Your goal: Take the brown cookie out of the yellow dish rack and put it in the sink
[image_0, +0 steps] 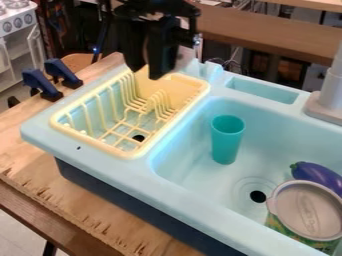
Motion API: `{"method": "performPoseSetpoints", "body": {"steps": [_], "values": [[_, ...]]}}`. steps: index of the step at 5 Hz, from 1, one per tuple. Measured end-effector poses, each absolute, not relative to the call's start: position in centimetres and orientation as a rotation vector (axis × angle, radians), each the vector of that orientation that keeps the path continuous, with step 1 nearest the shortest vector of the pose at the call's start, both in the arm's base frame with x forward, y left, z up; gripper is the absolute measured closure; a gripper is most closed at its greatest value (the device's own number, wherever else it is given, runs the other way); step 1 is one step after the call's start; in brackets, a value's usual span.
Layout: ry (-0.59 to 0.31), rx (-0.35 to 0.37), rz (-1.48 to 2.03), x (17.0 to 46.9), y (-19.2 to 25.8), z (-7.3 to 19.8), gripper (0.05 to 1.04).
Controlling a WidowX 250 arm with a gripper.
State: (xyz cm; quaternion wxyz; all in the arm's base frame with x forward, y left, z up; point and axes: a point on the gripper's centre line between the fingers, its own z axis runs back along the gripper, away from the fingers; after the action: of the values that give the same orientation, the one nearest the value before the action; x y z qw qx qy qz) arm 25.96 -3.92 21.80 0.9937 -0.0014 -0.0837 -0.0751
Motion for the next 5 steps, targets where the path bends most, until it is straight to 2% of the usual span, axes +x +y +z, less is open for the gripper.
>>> {"method": "performPoseSetpoints", "body": {"steps": [1, 2, 3, 4, 5], "values": [[-0.044, -0.068, -0.209, 25.5, -5.8, 19.0, 0.643], [0.089, -0.087, -0.244, 24.7, -6.9, 16.3, 0.643], [0.172, -0.107, -0.28, 24.6, -8.1, 13.9, 0.643], [0.266, 0.005, -0.266, 23.9, -9.1, 12.9, 0.643], [0.281, 0.063, -0.266, 23.9, -9.6, 12.6, 0.574]]}}
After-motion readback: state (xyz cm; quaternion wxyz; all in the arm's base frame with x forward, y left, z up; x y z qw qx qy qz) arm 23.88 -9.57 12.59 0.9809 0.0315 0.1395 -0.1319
